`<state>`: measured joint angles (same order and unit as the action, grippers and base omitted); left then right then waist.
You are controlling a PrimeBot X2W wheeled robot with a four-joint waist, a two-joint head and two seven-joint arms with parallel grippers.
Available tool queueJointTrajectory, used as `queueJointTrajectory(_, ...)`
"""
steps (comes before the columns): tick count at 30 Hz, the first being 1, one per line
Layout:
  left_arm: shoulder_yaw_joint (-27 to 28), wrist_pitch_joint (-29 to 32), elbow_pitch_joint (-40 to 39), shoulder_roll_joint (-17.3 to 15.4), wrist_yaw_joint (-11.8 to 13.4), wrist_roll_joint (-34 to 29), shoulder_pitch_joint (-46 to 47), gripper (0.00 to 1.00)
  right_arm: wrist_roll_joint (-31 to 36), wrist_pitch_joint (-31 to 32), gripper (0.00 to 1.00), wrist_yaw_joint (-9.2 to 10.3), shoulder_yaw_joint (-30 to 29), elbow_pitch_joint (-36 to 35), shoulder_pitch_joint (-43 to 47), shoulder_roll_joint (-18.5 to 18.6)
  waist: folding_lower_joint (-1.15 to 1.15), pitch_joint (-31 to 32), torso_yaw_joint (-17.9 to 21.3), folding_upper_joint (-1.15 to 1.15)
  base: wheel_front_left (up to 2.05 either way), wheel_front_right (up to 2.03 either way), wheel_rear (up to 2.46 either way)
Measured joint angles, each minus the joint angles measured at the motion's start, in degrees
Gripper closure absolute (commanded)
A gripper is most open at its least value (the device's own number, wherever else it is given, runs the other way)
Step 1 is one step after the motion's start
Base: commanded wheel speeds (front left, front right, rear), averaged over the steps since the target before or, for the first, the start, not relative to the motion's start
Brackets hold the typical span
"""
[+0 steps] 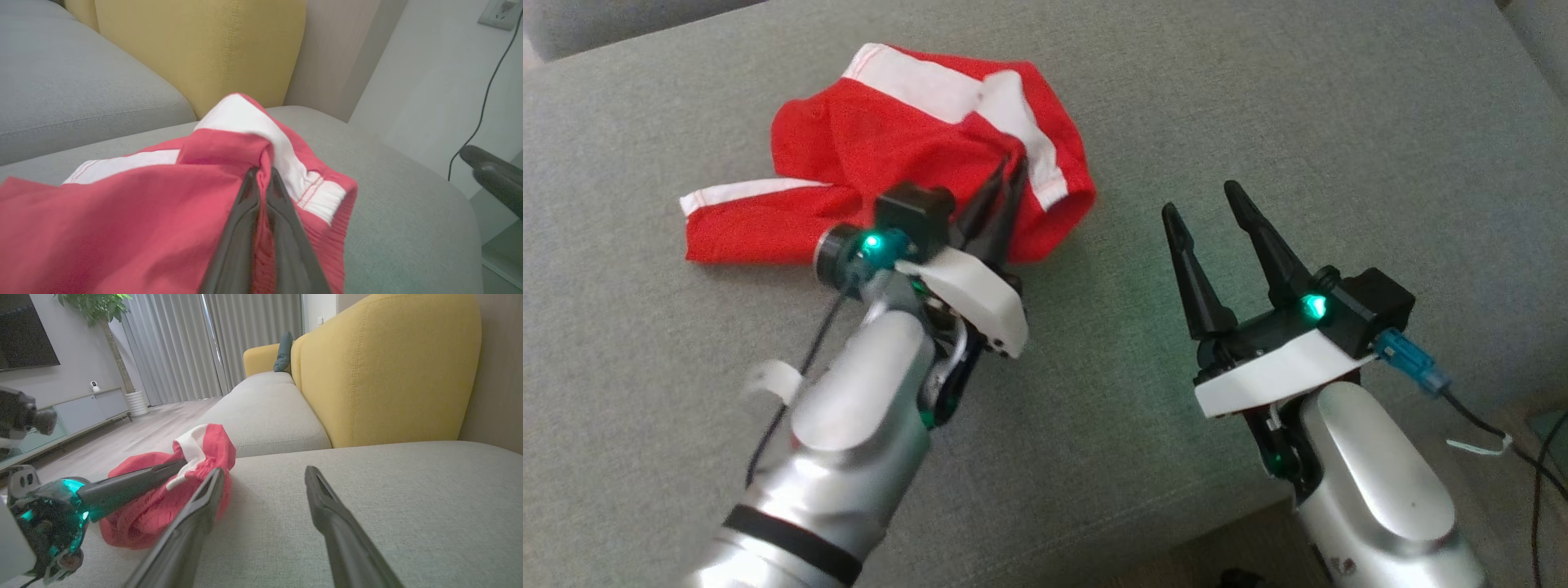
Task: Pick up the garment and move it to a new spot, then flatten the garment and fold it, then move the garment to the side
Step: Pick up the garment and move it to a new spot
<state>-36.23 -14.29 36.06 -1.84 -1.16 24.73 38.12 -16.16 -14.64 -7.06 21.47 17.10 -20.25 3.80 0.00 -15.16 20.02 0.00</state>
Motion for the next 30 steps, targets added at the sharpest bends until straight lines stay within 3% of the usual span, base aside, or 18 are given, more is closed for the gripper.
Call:
queueJointTrajectory(2, -1.77, 0.00, -0.83, 0.00, 1.77, 0.49, -0.68, 0.00, 0.00, 0.00, 0.00, 0.00, -0.08, -0.01, 0.00, -0.01, 0.00, -0.13, 0.21, 0.00, 0.00, 0.00, 0.00)
queueJointTrajectory(9, -1.11, 0.00, -2.78, -0.15, 5.27, -1.07, -4.16, 0.00, 0.00, 0.00, 0.00, 0.00, -1.04, -0.07, 0.02, -0.08, 0.00, 0.25, -2.15, 0.00, 0.00, 0.00, 0.00)
queueJointTrajectory(20, 13.91, -0.01, -11.40, -1.72, 9.58, -9.37, -16.81, 0.00, 1.81, 0.00, 0.00, 0.00, -3.02, 1.56, 2.18, -0.18, 0.00, 2.57, -9.50, 0.00, 0.00, 0.00, 0.00)
queueJointTrajectory(30, 23.15, -0.01, -19.74, -1.52, 9.71, -14.73, -27.53, 0.00, 2.63, 0.00, 0.00, 0.00, -5.70, 3.74, 5.04, -0.27, 0.00, 5.76, -14.81, 0.00, 0.00, 0.00, 0.00)
